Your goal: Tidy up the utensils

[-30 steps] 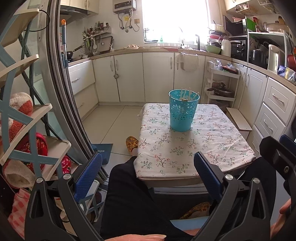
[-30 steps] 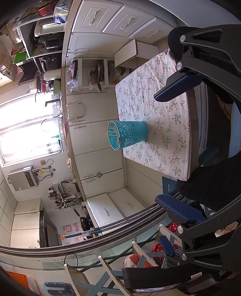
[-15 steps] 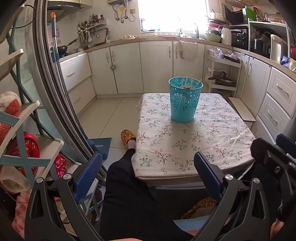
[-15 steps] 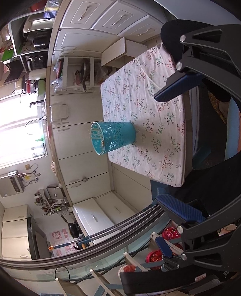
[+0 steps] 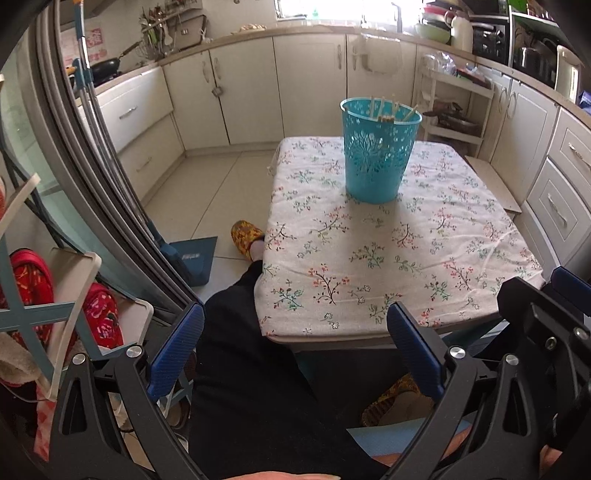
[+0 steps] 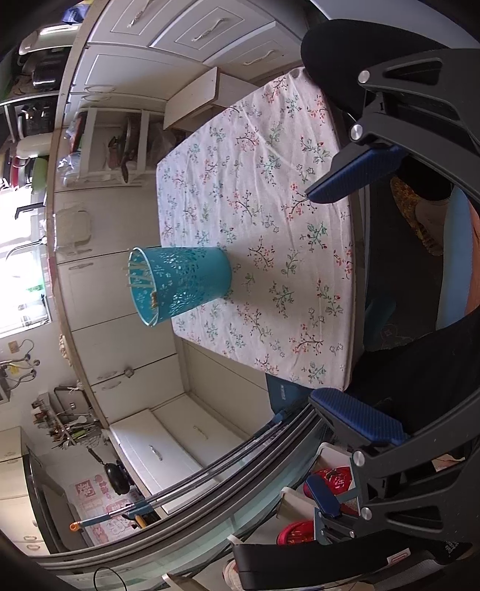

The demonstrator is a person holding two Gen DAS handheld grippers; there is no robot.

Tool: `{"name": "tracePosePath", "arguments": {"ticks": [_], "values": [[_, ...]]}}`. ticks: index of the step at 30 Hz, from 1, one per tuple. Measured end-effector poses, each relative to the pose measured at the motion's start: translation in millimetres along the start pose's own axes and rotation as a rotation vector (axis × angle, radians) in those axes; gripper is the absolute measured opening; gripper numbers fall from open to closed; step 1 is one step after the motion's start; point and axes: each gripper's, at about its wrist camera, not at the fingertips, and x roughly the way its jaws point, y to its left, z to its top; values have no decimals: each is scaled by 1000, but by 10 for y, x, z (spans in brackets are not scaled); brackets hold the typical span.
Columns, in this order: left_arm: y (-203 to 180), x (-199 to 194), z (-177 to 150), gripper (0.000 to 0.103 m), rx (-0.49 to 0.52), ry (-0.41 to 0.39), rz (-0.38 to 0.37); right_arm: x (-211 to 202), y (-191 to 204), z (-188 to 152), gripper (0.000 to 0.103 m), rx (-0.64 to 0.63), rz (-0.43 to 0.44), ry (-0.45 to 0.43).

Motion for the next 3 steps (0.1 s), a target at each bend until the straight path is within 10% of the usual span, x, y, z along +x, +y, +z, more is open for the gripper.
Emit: {"name": "tracePosePath", "arguments": {"ticks": [3], "values": [[-35, 115, 5, 95, 8, 29, 0, 63, -18, 4, 96, 6, -2, 17]]}}
